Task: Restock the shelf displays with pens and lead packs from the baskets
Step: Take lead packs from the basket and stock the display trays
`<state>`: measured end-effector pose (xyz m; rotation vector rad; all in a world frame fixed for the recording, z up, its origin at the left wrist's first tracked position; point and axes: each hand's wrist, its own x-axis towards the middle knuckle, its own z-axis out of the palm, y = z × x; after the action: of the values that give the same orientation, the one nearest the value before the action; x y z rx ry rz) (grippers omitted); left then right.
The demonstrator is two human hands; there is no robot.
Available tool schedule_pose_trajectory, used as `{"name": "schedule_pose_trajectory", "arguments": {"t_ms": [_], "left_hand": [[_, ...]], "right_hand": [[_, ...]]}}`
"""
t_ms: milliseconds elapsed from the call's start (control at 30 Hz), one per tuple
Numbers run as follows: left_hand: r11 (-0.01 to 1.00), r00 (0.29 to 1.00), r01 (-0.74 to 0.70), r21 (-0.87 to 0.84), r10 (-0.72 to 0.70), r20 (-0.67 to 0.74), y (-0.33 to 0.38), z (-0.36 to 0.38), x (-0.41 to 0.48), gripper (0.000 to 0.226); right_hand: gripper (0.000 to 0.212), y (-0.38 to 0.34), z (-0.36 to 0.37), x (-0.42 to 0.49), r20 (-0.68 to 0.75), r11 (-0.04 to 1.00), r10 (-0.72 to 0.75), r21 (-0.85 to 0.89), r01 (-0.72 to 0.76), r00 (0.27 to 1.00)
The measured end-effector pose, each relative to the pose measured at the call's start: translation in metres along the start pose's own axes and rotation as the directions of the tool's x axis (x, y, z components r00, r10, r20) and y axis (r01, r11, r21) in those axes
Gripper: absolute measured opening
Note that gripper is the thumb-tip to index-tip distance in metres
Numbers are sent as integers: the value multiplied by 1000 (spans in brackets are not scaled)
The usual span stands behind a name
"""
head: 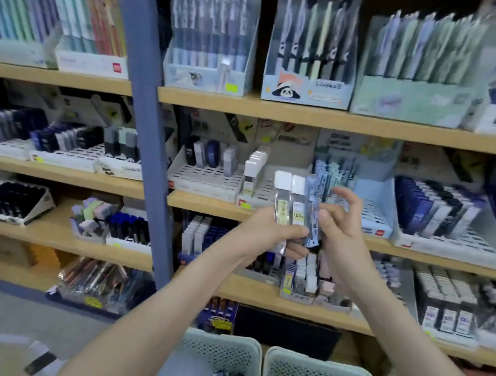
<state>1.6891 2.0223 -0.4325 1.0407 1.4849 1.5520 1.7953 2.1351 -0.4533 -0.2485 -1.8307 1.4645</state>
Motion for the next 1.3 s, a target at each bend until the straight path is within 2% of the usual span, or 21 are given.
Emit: {"name": "schedule_pose_trajectory", "arguments": {"t_ms": [67,133,167,233,333,400,467,567,733,800,833,1000,1067,1133,1300], "left_hand": [[999,999,24,-25,-23,33,7,14,10,17],[999,995,40,-8,-39,88,12,29,20,13],[999,992,49,5,-49,115,15,35,24,10],[998,988,67,5,-67,140,18,46,32,11],[998,994,56,4,-56,97,18,50,46,11],[999,999,35,-26,-34,28,15,43,54,5],[998,999,3,-56,-6,-43,12,34,62,6],[997,994,-32,-68,24,-104,8,22,74,8],[993,991,-81,-89,70,-118,2,11,95,15],[992,990,-90,-91,79,-114,0,8,101,14],[993,992,-85,-86,76,-106,-1,7,105,13],[996,995,-87,12,87,-42,-4,0,111,7],[995,994,-100,-25,99,-49,-4,-3,111,6],[991,991,-105,-81,98,-87,-3,-8,110,7],[987,988,-120,-107,108,-112,1,-13,108,15]], "right_hand": [[30,-7,-28,-8,95,945,-134,-287,156,986],[37,-8,-48,-12,186,805,-244,-508,306,952],[37,-6,-56,-13,191,757,-276,-561,335,942],[36,-3,-72,-10,136,733,-313,-595,330,940],[31,-7,-88,1,-77,817,-293,-537,208,953],[21,-7,-95,17,-220,900,-185,-429,76,958],[16,-3,-101,34,-283,924,-59,-378,-54,957],[25,10,-103,60,-292,948,41,-292,-130,955],[19,37,-105,106,-372,950,92,-245,-193,924],[42,45,-106,120,-377,939,97,-272,-210,921],[47,48,-107,126,-381,937,86,-282,-205,920],[29,56,-107,141,-364,934,11,-329,-140,931],[24,56,-105,144,-390,953,13,-273,-130,921],[28,55,-105,145,-408,963,11,-241,-119,913],[24,53,-107,144,-335,950,14,-291,-118,942]]}}
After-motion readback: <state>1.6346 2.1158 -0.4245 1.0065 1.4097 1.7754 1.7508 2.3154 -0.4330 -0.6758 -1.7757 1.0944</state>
